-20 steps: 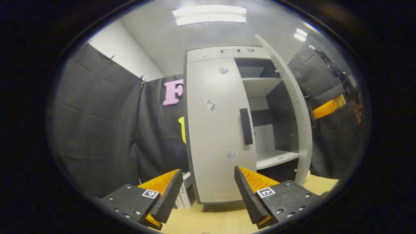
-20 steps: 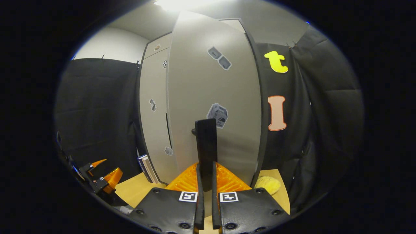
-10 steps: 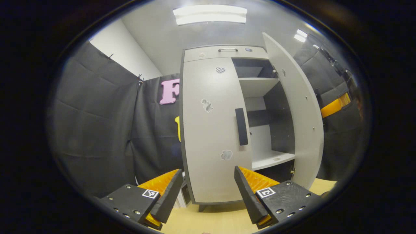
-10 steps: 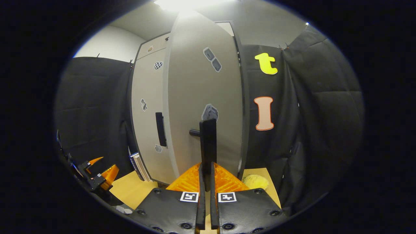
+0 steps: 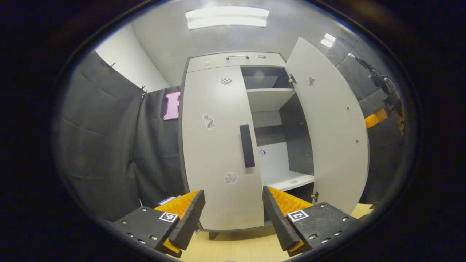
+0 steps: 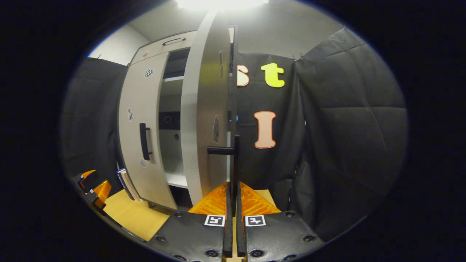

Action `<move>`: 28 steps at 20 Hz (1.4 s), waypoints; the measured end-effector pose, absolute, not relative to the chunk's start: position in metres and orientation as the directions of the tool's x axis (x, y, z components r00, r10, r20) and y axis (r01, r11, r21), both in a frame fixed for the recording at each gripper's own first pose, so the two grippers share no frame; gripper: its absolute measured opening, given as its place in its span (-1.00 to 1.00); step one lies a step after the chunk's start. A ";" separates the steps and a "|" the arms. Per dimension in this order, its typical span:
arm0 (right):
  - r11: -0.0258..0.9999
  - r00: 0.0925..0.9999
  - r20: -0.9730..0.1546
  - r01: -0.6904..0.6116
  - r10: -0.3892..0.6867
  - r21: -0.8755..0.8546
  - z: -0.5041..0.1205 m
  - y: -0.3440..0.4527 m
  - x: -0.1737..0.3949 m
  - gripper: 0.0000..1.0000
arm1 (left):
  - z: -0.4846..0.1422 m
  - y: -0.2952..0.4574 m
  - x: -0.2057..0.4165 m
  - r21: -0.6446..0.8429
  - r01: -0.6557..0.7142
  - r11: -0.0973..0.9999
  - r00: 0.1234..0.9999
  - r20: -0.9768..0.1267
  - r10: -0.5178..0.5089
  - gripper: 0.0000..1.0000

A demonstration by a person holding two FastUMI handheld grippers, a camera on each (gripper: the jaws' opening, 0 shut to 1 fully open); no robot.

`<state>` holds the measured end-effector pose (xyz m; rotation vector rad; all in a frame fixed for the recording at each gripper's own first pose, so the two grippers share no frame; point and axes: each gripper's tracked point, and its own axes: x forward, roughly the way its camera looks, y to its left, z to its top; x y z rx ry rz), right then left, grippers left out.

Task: Open the right door of the double-door shoe cabinet with the right hand, and open the left door with the left hand.

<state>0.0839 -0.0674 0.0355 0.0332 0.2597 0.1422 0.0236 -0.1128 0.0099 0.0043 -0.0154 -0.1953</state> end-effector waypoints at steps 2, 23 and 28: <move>0.976 0.948 -0.248 -0.169 0.199 0.138 0.036 -0.059 0.083 -0.91 | 0.009 -0.117 0.029 0.000 0.203 0.979 0.979 0.007 -0.203 0.84; 0.979 0.985 -0.167 0.082 -0.051 0.186 0.025 -0.187 0.029 0.95 | 0.042 -0.170 0.187 -0.118 0.199 0.973 0.976 -0.065 -0.208 0.85; 0.973 0.972 -0.224 0.123 -0.077 0.197 0.002 -0.204 0.025 0.95 | 0.044 -0.170 0.217 -0.064 0.171 0.983 0.981 -0.080 -0.176 0.85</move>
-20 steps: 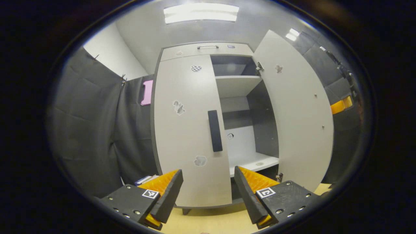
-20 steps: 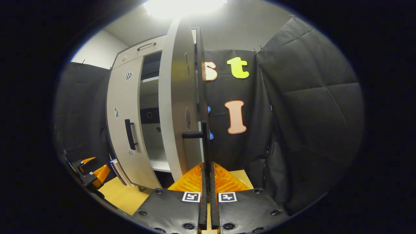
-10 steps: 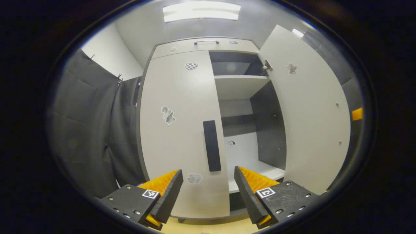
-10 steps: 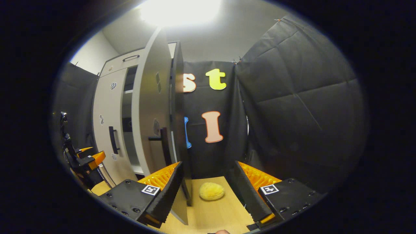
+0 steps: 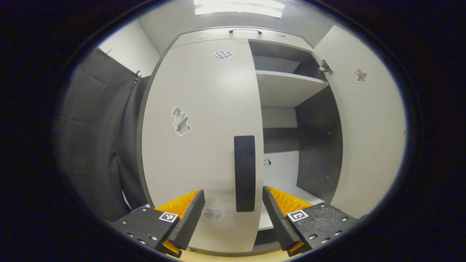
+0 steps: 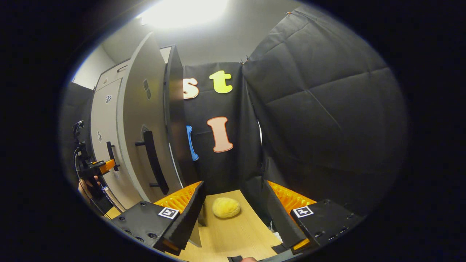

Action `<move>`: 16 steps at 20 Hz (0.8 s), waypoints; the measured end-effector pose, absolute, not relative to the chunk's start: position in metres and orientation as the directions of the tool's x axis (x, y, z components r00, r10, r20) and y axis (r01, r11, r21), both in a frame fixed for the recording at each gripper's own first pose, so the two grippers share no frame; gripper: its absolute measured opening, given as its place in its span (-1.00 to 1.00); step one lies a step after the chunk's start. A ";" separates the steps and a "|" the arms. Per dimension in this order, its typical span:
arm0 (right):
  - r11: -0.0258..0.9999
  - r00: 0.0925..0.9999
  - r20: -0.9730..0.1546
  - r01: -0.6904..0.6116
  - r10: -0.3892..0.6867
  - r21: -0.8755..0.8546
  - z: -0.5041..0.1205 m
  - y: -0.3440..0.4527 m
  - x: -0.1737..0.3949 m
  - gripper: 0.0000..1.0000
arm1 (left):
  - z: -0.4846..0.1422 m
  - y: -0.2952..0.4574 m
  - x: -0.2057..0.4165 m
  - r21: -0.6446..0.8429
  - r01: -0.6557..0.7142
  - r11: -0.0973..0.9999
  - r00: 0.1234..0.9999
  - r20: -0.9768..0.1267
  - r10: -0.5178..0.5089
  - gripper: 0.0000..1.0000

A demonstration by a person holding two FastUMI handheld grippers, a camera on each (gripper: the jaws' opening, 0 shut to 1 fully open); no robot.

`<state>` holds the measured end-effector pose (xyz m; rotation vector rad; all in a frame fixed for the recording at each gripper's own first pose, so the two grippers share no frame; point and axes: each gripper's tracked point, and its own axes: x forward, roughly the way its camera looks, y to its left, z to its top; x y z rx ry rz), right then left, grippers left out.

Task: Open the right door of the double-door shoe cabinet with the right hand, and open the left door with the left hand.

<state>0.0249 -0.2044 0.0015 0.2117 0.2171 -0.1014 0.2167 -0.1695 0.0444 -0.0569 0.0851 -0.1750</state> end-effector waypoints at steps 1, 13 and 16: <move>0.972 0.967 -0.239 0.134 -0.086 0.192 -0.004 -0.208 0.025 0.95 | 0.044 -0.171 0.221 -0.052 0.166 0.985 0.981 -0.089 -0.170 0.85; 0.972 0.941 -0.322 0.165 -0.105 0.166 -0.039 -0.220 0.022 0.96 | 0.041 -0.190 0.248 -0.105 0.163 0.981 0.978 -0.114 -0.174 0.02; 0.978 0.944 -0.308 0.161 -0.114 0.130 -0.037 -0.221 0.021 0.96 | 0.040 -0.191 0.252 -0.106 0.153 0.982 0.977 -0.134 -0.167 -0.33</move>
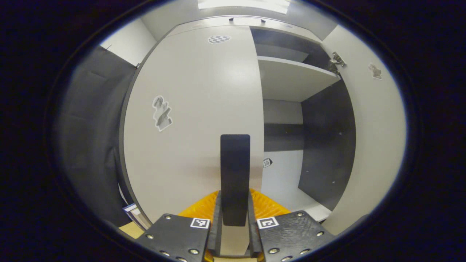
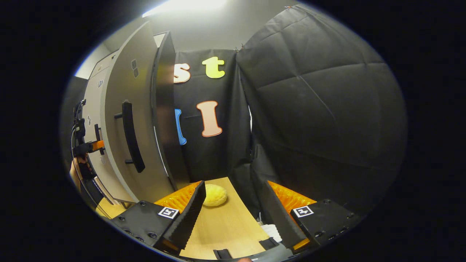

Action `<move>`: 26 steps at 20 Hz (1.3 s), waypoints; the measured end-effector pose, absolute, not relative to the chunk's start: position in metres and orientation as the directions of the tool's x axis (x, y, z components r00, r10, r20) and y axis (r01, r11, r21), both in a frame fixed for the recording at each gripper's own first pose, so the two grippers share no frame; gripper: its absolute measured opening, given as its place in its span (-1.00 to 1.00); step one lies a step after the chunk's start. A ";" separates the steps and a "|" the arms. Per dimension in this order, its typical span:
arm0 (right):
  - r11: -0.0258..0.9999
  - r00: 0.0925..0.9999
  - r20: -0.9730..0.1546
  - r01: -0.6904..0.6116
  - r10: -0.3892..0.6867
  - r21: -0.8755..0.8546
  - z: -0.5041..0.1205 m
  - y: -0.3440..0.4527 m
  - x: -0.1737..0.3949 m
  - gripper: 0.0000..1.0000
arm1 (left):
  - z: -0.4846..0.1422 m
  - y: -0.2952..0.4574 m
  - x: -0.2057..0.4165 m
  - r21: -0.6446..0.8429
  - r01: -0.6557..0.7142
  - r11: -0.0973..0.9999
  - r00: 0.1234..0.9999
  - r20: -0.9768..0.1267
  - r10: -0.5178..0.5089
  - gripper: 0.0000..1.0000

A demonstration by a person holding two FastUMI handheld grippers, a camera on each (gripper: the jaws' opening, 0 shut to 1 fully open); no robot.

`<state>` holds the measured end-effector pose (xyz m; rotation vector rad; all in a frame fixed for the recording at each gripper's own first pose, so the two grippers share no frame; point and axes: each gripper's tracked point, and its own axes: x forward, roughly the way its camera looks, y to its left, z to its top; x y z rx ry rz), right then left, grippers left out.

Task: Open the right door of the double-door shoe cabinet with the right hand, and open the left door with the left hand.

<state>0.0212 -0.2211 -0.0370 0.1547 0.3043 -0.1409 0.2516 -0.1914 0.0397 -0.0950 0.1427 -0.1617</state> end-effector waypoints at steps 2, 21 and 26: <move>0.983 0.947 -0.301 0.150 -0.110 0.110 -0.036 -0.220 0.023 0.96 | 0.039 -0.190 0.252 -0.078 0.153 0.985 0.976 -0.146 -0.163 -0.46; 0.989 0.965 -0.252 0.103 -0.074 0.105 -0.024 -0.197 0.036 0.95 | 0.045 -0.158 0.192 -0.156 0.263 0.952 0.942 -0.172 -0.289 -0.70; 0.989 0.966 -0.247 0.109 -0.081 0.102 -0.020 -0.199 0.039 0.95 | 0.049 -0.142 0.170 -0.150 0.270 0.951 0.941 -0.167 -0.293 -0.70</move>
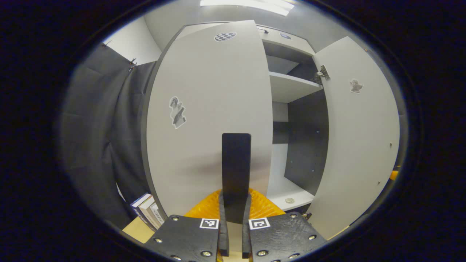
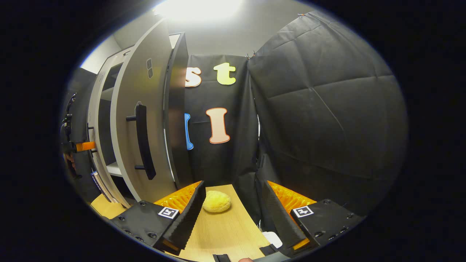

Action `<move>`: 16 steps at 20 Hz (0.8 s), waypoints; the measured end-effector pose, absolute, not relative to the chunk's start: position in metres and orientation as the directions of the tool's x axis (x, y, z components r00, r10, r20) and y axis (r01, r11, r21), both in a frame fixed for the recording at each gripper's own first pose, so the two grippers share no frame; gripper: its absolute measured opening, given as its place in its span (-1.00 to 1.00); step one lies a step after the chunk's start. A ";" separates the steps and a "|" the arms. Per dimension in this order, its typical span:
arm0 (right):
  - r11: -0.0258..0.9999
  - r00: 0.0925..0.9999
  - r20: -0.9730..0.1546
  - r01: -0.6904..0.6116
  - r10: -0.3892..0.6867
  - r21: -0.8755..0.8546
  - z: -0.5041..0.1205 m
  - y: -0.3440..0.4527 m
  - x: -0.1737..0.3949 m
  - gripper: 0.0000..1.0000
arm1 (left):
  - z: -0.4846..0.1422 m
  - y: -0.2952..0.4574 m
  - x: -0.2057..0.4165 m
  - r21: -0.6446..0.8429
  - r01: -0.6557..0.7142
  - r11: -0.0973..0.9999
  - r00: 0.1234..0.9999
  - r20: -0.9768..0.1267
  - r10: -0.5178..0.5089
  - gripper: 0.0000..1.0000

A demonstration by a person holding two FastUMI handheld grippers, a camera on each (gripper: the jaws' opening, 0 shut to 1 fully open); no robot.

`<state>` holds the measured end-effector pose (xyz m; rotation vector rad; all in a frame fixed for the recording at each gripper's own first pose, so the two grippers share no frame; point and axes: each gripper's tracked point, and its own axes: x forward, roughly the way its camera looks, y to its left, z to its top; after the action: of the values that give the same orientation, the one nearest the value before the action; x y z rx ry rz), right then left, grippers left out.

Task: Open the right door of the double-door shoe cabinet with the right hand, and open the left door with the left hand.

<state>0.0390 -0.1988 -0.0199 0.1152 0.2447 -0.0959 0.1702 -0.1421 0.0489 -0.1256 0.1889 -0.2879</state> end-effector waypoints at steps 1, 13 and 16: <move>0.989 0.966 -0.245 0.108 -0.081 0.100 -0.019 -0.198 0.040 0.95 | 0.049 -0.138 0.167 -0.151 0.269 0.951 0.942 -0.166 -0.293 -0.74; 0.992 0.971 -0.231 0.082 -0.058 0.097 -0.008 -0.170 0.051 0.95 | 0.060 -0.089 0.124 -0.147 0.286 0.947 0.937 -0.164 -0.308 -0.70; 0.992 0.974 -0.220 0.076 -0.052 0.101 -0.003 -0.160 0.053 0.96 | 0.063 -0.073 0.110 -0.152 0.287 0.946 0.936 -0.165 -0.310 -0.75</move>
<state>0.0529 -0.1604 -0.0027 0.1091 0.2190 -0.0643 0.1102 -0.0733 0.0627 -0.1260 0.1888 -0.3060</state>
